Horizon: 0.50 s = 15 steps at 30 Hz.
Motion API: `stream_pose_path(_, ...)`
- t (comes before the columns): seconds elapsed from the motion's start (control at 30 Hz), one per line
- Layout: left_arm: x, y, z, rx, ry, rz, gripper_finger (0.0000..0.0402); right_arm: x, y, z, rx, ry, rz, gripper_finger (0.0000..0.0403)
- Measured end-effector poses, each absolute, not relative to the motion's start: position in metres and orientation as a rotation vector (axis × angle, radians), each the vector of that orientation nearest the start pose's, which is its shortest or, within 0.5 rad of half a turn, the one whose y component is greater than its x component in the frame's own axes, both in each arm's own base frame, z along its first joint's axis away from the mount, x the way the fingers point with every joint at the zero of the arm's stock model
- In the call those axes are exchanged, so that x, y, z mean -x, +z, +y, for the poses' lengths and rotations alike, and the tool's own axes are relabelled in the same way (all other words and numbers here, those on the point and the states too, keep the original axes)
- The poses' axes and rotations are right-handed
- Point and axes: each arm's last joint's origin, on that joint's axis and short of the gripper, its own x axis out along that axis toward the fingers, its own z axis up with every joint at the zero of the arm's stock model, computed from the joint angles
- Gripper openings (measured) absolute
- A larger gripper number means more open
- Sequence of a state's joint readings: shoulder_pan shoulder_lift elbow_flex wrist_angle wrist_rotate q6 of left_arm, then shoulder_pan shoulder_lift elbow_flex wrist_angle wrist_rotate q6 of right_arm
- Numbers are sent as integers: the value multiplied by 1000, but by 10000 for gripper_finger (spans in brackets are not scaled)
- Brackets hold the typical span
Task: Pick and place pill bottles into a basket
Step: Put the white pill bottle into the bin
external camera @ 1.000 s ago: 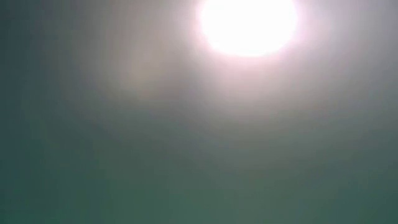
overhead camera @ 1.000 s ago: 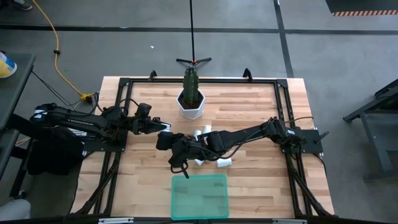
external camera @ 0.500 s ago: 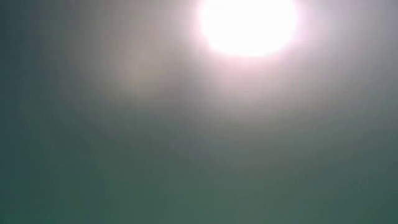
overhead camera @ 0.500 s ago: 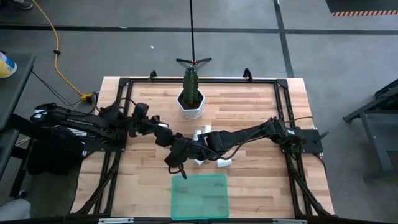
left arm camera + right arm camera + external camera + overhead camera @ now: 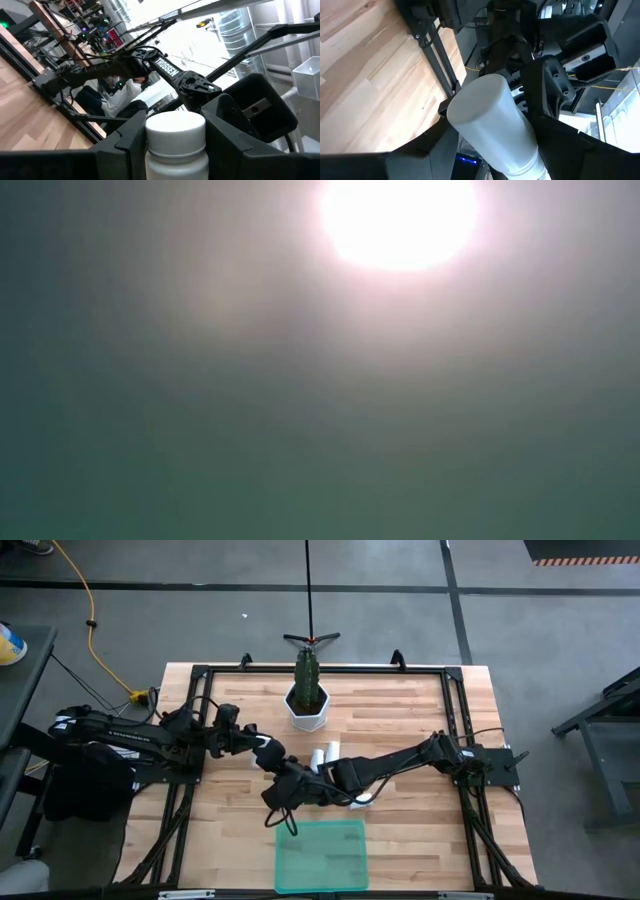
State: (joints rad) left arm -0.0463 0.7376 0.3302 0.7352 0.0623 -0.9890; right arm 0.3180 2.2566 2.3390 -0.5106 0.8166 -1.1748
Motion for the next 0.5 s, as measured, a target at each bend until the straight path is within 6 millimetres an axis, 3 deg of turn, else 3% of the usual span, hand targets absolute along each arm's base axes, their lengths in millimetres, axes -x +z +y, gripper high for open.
stream_pose_path(0.5,-164,273,-8,896,-219,-302,194,-478,355,155,1345,-332,648,233)
